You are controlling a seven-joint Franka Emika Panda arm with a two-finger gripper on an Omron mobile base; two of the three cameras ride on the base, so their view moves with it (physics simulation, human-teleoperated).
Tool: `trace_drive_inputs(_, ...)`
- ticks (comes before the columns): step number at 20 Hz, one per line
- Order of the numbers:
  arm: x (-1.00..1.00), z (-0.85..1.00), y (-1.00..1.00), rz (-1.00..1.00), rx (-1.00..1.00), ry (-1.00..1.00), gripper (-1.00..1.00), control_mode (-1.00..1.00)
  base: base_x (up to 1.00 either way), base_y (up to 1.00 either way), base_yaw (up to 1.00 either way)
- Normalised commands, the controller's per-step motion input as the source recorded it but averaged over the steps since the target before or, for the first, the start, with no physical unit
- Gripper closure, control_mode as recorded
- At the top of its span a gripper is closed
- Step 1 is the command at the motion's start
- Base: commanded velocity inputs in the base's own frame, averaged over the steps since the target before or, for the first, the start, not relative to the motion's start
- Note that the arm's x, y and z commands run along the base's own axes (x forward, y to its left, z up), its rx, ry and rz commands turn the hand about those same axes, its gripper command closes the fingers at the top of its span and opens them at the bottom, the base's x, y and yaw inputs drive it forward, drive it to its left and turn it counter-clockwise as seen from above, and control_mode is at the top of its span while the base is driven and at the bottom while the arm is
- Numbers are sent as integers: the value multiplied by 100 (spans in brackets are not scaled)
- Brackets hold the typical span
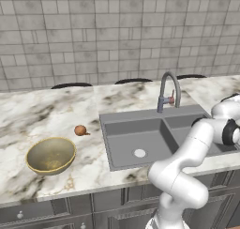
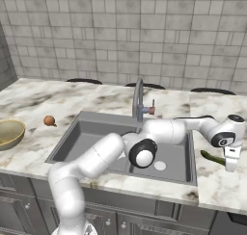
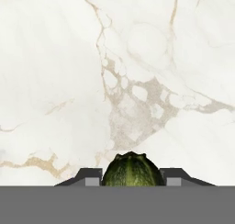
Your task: Remove the squash and onion from the sink. Then move the bowl and cup from the counter to the sink for washing.
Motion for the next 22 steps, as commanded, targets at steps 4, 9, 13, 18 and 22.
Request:
trace_drive_inputs(4,1,-26,-17,-8,0,0,100,-100,0,0,0)
trace_drive_inputs(9,2,-26,-17,-8,0,2,-100,-100,0,0,0)
trace_drive_inputs(13,0,-15,-21,-4,0,2,-100,-100,0,0,0)
trace_drive_inputs(18,0,-8,-18,-4,0,1,-100,-100,0,0,0)
trace_drive_inputs(22,-1,-1,-13,-5,1,0,-100,-100,0,0,0)
